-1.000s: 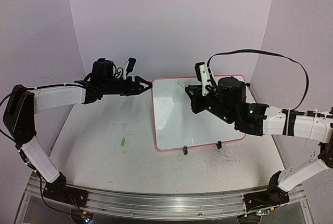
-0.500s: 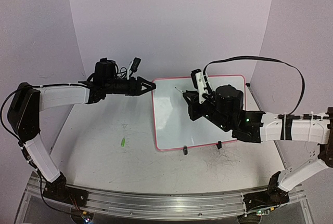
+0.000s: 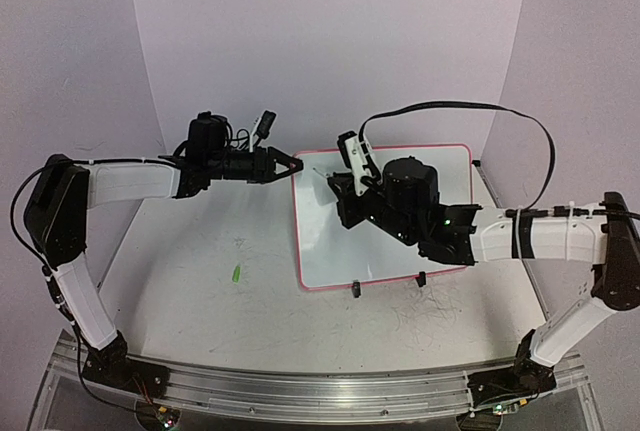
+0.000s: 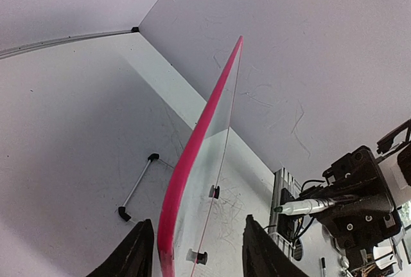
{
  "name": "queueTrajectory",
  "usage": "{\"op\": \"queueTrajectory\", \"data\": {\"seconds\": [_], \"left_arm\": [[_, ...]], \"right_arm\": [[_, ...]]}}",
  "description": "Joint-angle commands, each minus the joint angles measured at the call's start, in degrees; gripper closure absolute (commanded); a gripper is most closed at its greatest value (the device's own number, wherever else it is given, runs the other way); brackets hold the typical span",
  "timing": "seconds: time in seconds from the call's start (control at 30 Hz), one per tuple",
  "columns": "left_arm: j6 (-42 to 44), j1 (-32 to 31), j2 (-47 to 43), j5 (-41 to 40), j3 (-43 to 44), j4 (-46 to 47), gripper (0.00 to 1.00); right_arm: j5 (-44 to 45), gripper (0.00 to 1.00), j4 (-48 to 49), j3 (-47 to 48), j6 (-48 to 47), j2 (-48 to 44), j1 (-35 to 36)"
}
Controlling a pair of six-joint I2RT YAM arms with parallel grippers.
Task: Write a sentence on the whiteboard
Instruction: Hold the whiteboard at the center of the board.
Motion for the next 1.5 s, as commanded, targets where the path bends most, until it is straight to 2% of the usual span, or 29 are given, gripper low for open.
{"op": "queueTrajectory", "data": {"seconds": [0.0,0.3,0.6,1.0,1.47], "left_arm": [[-0.27,0.38,0.71,1.6,3.21,2.56,0.56],[-0.86,0.93,0.9,2.09,3.12,3.68,0.69],[-0.94,0.98,1.6,2.56,2.73,4.79,0.78],[-0.59,1.02,1.82,2.84,2.01,5.25,0.89],[0.21,1.06,0.83,2.89,1.15,5.34,0.96]], "right_arm": [[-0.35,1.0,1.95,4.0,-1.07,1.94,0.43],[2.93,1.0,2.05,5.59,-1.06,4.05,0.41],[2.12,1.0,2.05,6.44,-1.36,5.38,0.49],[2.32,1.0,2.21,8.07,-1.56,7.8,0.81],[4.77,1.0,2.21,9.38,-1.22,9.14,0.85]]}}
